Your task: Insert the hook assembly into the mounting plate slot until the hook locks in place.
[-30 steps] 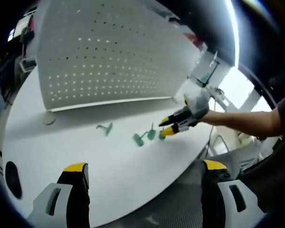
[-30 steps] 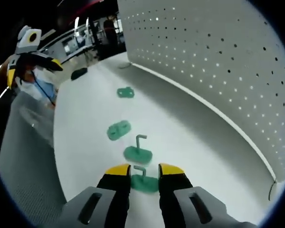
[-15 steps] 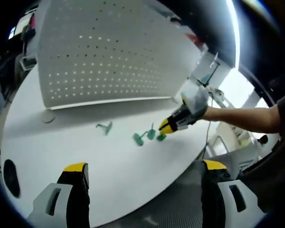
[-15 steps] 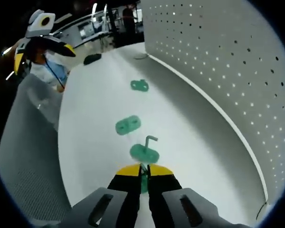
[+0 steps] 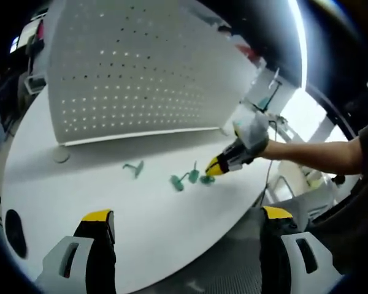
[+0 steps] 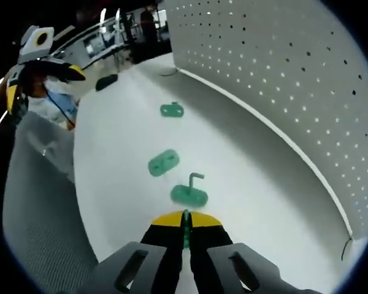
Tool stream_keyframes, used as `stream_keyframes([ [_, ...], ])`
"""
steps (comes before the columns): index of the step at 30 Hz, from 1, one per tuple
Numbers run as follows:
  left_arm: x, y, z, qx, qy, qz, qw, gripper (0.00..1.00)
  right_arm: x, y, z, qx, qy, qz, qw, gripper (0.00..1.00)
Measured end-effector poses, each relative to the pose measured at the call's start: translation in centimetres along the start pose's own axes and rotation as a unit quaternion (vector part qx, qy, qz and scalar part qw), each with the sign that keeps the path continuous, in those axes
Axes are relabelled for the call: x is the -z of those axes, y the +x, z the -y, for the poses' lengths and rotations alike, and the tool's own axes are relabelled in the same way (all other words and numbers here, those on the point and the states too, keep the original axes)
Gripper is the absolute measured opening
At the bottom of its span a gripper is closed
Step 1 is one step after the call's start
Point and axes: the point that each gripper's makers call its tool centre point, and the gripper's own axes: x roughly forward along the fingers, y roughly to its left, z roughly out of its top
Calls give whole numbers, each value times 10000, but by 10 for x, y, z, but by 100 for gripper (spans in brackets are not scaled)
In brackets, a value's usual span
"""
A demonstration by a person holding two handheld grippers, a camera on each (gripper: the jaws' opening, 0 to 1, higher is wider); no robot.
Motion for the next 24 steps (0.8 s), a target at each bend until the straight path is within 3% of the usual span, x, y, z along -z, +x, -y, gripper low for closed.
stream_keyframes([
  [17,-10,-7,6,33,150,146,9998,100,-9,-13,12,493,424,225,9976,0],
  [24,-16,-9,9,44,205,225,9995,100,-33,-32,17,719,726,730,9921,0],
])
